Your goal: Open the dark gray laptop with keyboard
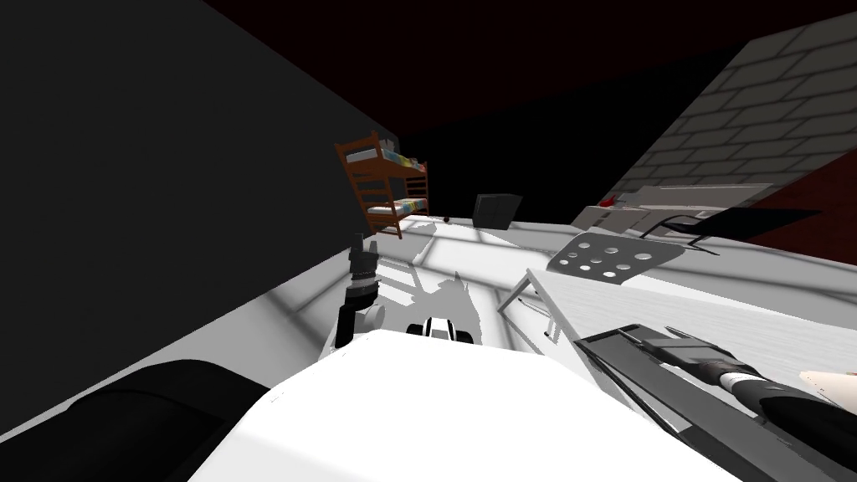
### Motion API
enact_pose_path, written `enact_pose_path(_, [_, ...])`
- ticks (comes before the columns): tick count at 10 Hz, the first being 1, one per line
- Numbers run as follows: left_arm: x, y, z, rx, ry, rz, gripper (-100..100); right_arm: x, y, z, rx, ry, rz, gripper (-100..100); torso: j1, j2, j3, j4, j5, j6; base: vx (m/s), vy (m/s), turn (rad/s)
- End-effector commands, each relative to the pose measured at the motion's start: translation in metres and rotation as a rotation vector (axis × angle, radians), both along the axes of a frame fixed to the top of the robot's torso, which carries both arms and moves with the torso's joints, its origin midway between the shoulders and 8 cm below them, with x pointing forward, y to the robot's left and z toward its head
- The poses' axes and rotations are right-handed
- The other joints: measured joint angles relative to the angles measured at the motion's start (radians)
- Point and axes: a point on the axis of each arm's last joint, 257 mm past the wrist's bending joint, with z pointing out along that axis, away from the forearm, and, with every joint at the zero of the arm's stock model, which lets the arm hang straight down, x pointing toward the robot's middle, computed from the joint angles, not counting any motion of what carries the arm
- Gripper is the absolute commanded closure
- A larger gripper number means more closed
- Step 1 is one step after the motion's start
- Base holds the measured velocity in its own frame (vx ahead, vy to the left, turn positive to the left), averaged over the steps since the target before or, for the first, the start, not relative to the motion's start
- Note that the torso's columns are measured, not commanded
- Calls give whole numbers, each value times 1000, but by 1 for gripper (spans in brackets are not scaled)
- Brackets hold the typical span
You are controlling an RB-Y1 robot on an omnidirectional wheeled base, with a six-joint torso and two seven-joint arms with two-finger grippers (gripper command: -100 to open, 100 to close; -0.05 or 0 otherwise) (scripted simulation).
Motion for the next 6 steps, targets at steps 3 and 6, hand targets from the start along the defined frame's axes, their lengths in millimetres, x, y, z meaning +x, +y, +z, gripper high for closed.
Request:
enact_pose_path(3, [0,0,0,0,0,0,0,48,41,7,-17,-86,125,-100,-1,0,0,0,0,0,-146,-44,44])
enact_pose_path(6, [0,0,0,0,0,0,0,68,59,13,-50,-123,190,-100,-1,2,1,0,0,0,-163,-45,37])
